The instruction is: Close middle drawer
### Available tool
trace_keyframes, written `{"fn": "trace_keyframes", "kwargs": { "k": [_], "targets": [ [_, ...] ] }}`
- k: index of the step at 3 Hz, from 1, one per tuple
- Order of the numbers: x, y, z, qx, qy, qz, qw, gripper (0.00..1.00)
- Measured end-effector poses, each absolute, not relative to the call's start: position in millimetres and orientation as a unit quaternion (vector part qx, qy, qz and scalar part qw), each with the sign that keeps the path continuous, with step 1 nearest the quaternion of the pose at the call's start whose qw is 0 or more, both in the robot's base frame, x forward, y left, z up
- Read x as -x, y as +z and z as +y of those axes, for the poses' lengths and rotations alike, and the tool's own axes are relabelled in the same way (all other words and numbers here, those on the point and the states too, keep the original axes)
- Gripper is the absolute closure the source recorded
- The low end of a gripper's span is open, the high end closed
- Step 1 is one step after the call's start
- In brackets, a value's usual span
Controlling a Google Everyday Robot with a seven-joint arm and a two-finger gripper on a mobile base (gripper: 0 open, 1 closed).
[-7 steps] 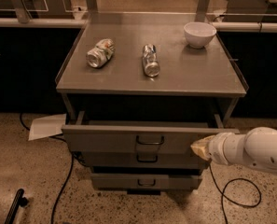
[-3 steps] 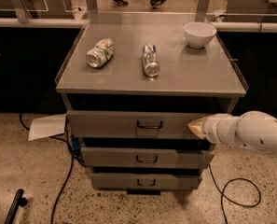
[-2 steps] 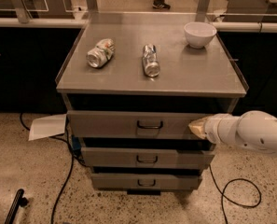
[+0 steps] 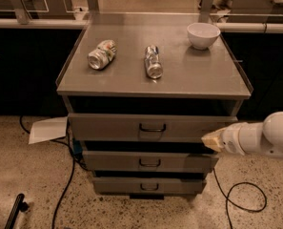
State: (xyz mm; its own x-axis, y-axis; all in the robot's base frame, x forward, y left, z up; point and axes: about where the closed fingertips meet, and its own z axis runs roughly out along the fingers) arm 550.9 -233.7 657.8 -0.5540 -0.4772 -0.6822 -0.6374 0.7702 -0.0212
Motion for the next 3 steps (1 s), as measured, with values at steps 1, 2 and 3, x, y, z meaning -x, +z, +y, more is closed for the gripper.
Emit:
{"fn": "trace_keyframes", "kwargs": {
  "k": [1, 2, 3],
  "targets": [
    [-541.0, 653.5, -227.5, 0.327, 0.130, 0.875, 0.333, 0.81],
    [-541.0, 653.5, -227.4, 0.327, 0.130, 0.875, 0.333, 0.58],
    [-541.0, 653.5, -227.4, 0.327, 0.130, 0.875, 0.333, 0.34]
  ]
}}
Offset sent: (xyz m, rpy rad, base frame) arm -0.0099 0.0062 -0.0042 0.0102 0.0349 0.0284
